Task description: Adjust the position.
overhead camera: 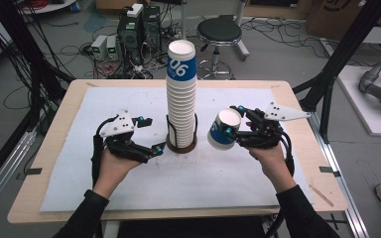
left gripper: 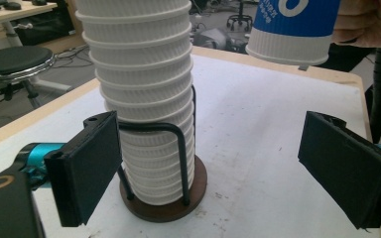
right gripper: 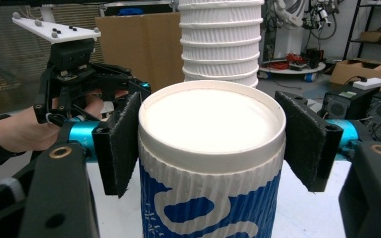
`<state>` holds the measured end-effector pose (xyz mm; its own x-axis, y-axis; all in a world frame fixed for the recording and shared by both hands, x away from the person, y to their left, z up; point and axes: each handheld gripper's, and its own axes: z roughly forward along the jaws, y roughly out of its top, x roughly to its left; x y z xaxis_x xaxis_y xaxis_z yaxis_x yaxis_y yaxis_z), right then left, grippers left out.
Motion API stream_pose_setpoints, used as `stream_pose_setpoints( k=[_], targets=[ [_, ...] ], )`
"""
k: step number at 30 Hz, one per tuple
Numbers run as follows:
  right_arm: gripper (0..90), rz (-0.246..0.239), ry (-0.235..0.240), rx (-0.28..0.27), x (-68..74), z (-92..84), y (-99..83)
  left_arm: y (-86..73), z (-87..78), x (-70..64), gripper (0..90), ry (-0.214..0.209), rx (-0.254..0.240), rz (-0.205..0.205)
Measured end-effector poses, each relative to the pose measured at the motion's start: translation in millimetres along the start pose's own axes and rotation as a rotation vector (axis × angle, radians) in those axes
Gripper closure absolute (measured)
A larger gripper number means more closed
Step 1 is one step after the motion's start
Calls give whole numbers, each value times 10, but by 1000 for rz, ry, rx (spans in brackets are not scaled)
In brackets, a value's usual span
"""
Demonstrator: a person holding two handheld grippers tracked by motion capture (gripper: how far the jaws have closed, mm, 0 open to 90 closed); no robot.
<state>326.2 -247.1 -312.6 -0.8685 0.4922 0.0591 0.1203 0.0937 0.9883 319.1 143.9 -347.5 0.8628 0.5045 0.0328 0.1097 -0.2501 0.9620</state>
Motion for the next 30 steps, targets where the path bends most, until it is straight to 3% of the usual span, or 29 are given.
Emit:
stream_pose_setpoints(
  k=[7, 15, 16, 18, 19, 23, 30],
  targets=[
    [308, 3, 14, -4, -27, -46, -1, 19, 24, -33, 99, -35, -12, -4],
    [307, -4, 82, -2, -3, -36, 3, 47, 75, -98, 99, -87, -12, -3],
    [308, -3, 116, 0, 13, -27, 5, 52, 99, -121, 99, -112, -13, -8],
    [307, -6, 148, 3, 24, -20, 6, 58, 111, -136, 99, -123, -12, -10],
    [307, -12, 163, -1, 32, -14, 6, 67, 135, -162, 99, -158, -13, -11],
    [307, -9, 196, 3, 55, -1, 9, 83, 217, -223, 99, -229, -8, -31],
    [308, -10, 242, 16, 102, 67, -2, 87, 380, -333, 99, -293, 6, -36]
  ],
)
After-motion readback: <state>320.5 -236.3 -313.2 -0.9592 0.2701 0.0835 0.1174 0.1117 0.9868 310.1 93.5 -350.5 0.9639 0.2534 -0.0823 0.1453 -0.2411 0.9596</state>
